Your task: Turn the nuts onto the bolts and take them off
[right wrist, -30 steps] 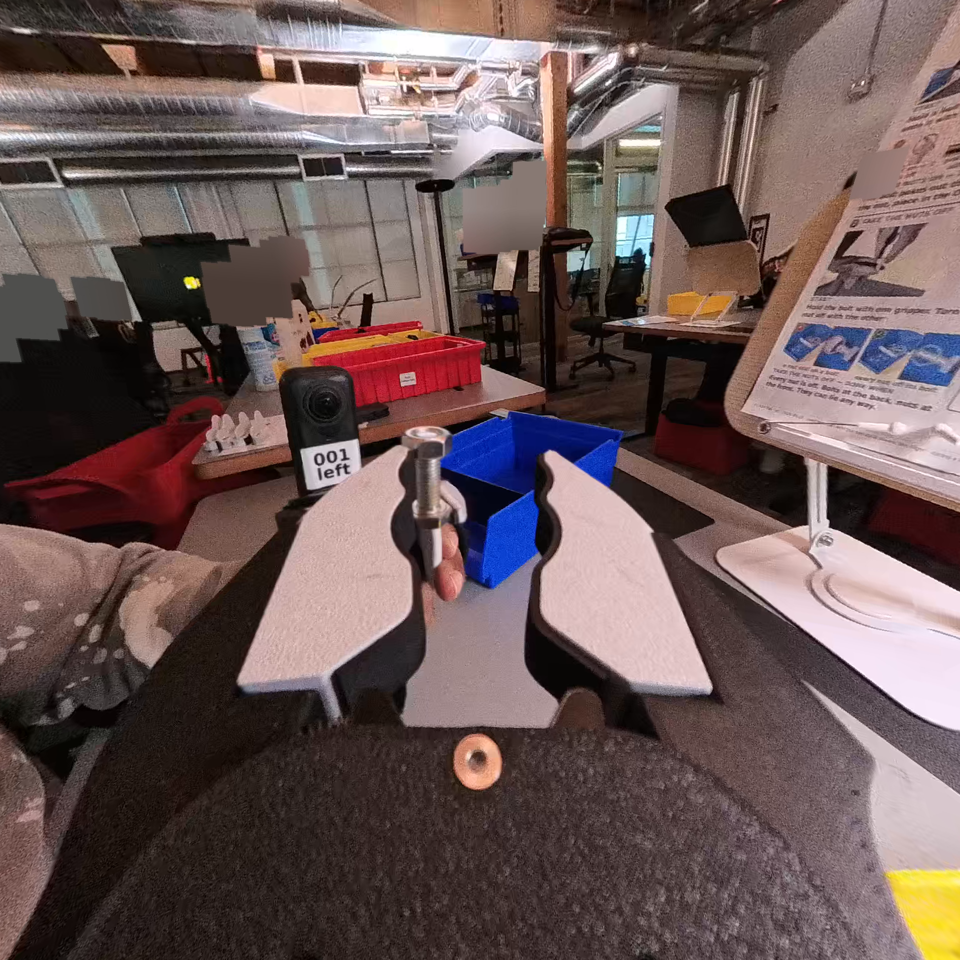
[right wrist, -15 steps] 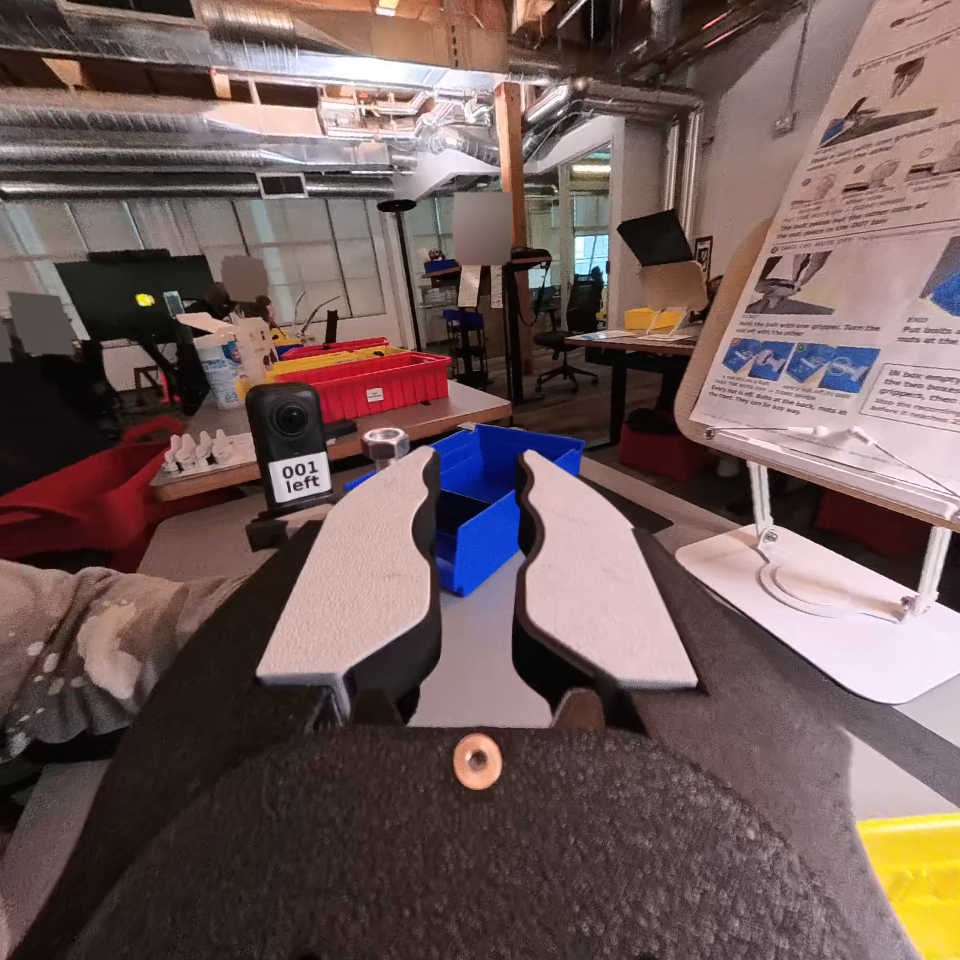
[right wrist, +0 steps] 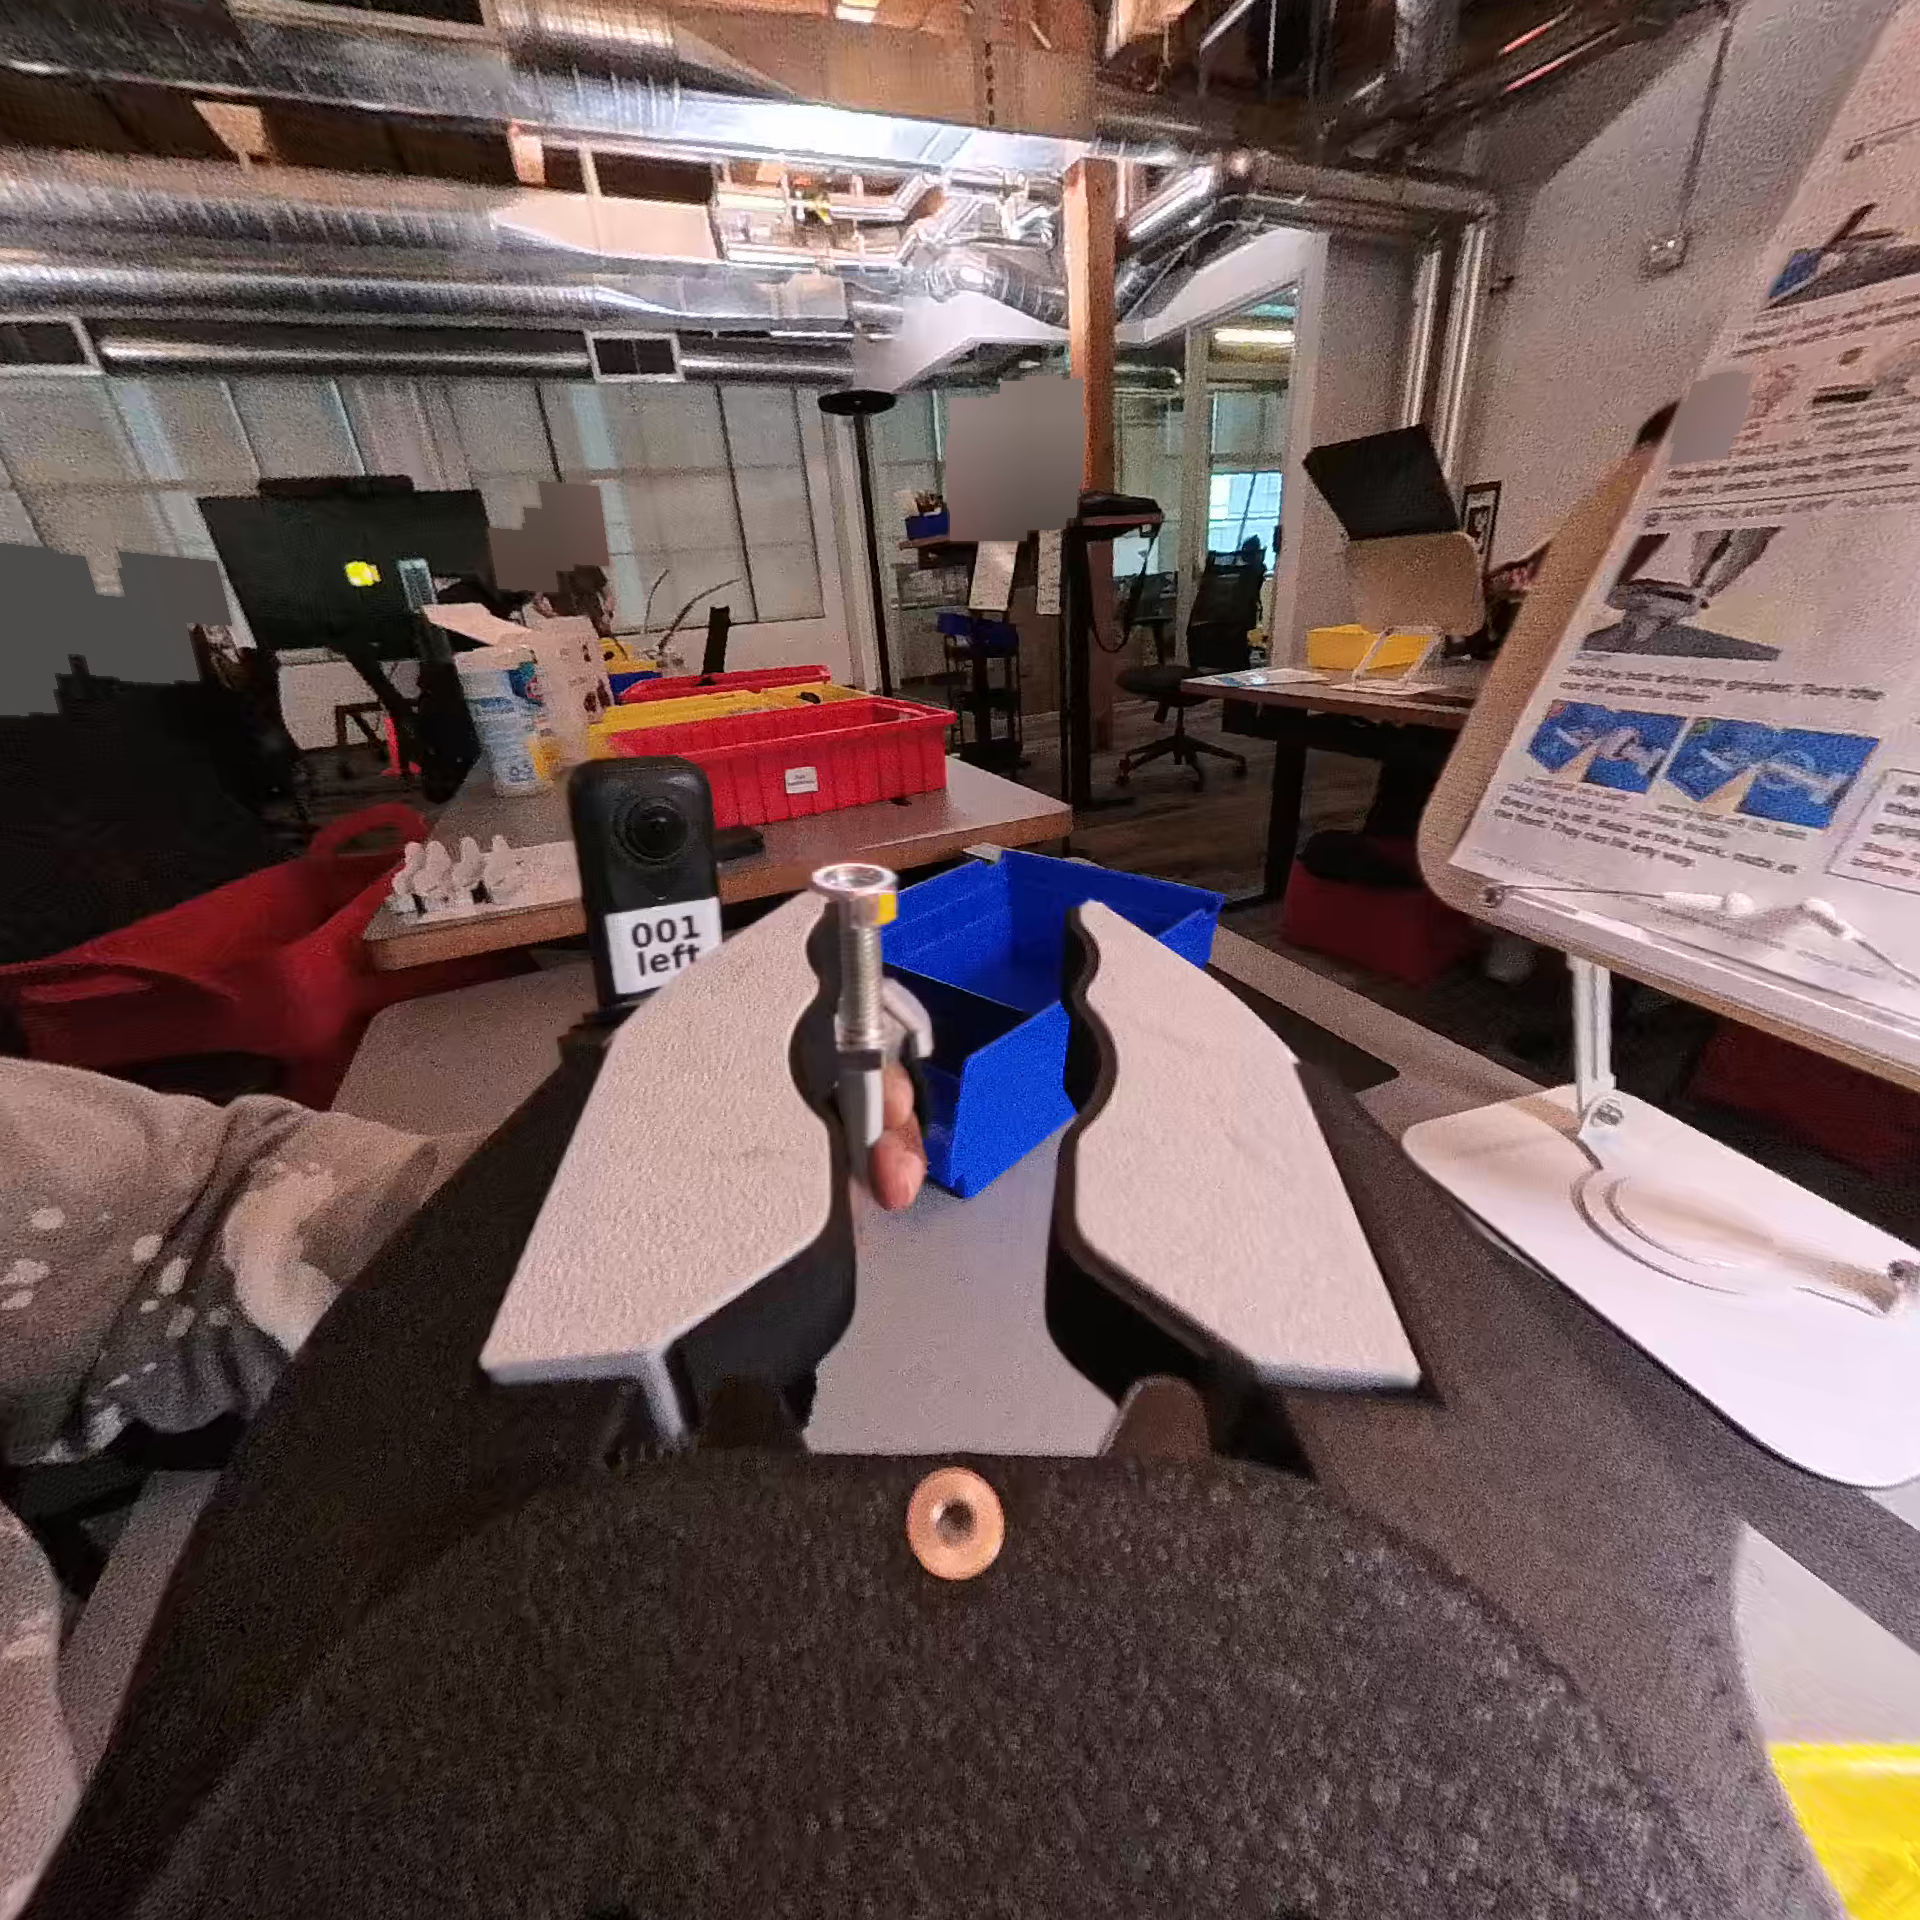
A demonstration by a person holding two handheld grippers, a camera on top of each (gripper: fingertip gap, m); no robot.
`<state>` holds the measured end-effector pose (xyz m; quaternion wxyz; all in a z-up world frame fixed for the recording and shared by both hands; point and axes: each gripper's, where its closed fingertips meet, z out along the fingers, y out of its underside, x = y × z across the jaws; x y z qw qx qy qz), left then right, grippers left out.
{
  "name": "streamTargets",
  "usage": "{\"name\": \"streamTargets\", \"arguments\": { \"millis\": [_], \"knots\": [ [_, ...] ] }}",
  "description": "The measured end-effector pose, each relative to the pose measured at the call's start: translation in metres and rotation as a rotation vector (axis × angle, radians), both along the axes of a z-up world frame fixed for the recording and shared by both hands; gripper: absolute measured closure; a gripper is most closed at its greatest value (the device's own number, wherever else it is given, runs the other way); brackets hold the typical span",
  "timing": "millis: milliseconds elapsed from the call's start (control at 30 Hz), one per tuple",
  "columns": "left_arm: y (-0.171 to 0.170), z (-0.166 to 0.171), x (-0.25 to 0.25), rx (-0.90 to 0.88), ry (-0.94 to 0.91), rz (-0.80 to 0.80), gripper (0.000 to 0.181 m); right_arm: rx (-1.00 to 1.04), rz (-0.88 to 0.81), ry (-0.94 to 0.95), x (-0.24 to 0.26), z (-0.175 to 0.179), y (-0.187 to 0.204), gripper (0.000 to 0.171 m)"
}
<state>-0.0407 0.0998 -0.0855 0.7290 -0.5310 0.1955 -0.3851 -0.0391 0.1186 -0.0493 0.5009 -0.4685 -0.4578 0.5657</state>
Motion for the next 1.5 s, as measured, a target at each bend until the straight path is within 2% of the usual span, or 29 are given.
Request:
{"name": "streamTargets", "arguments": {
  "millis": [67,133,167,200,267,400,500,533,567,667,800,1000,1233,1300,1400,1500],
  "knots": [
    [0.001,-0.002,0.002,-0.003,0.004,0.000,0.164,0.016,0.026,-0.021,-0.006,-0.003,-0.011,0.126],
    [0.000,0.000,0.002,-0.001,-0.001,0.001,0.164,0.014,-0.002,-0.015,-0.006,-0.004,-0.006,0.129],
    [-0.001,0.001,0.000,0.006,-0.011,-0.008,0.164,-0.016,-0.023,-0.011,-0.004,-0.004,0.002,0.140],
    [-0.001,0.002,-0.001,0.004,-0.009,-0.003,0.164,-0.037,-0.053,-0.006,-0.001,-0.003,0.011,0.142],
    [-0.001,0.003,-0.002,0.007,-0.008,0.003,0.164,-0.040,-0.049,0.003,0.004,-0.001,0.014,0.139],
    [0.000,-0.001,0.000,-0.002,-0.007,-0.002,0.164,0.003,0.009,-0.003,-0.003,0.000,-0.006,0.129],
    [-0.001,0.000,0.002,-0.002,-0.004,-0.003,0.164,0.002,0.002,-0.013,-0.006,-0.003,-0.005,0.130],
    [-0.002,0.001,0.001,0.005,-0.014,-0.010,0.164,-0.014,-0.028,-0.009,-0.004,-0.003,0.002,0.140],
    [-0.001,0.001,0.000,0.002,-0.012,-0.006,0.164,-0.022,-0.063,0.002,0.000,-0.002,0.011,0.143],
    [-0.001,0.002,-0.001,0.004,-0.011,-0.003,0.164,-0.013,-0.047,0.006,0.005,0.003,0.010,0.136],
    [0.000,-0.002,0.002,-0.004,0.000,-0.005,0.164,0.009,0.023,-0.006,-0.003,0.000,-0.009,0.129],
    [0.000,0.000,0.001,0.001,-0.008,-0.003,0.164,0.012,0.014,-0.026,-0.005,-0.004,-0.006,0.136],
    [0.000,-0.002,0.004,-0.003,0.009,-0.007,0.164,0.037,0.038,-0.009,-0.006,0.000,-0.016,0.133],
    [0.000,-0.004,0.007,-0.007,0.017,-0.013,0.164,0.051,0.040,-0.013,-0.008,-0.001,-0.021,0.136],
    [-0.001,-0.005,0.009,-0.006,0.019,-0.025,0.164,0.069,0.039,-0.010,-0.007,-0.001,-0.022,0.154],
    [-0.001,-0.007,0.012,-0.014,0.025,-0.040,0.164,0.063,0.074,-0.013,-0.003,0.000,-0.023,0.154]
  ]
}}
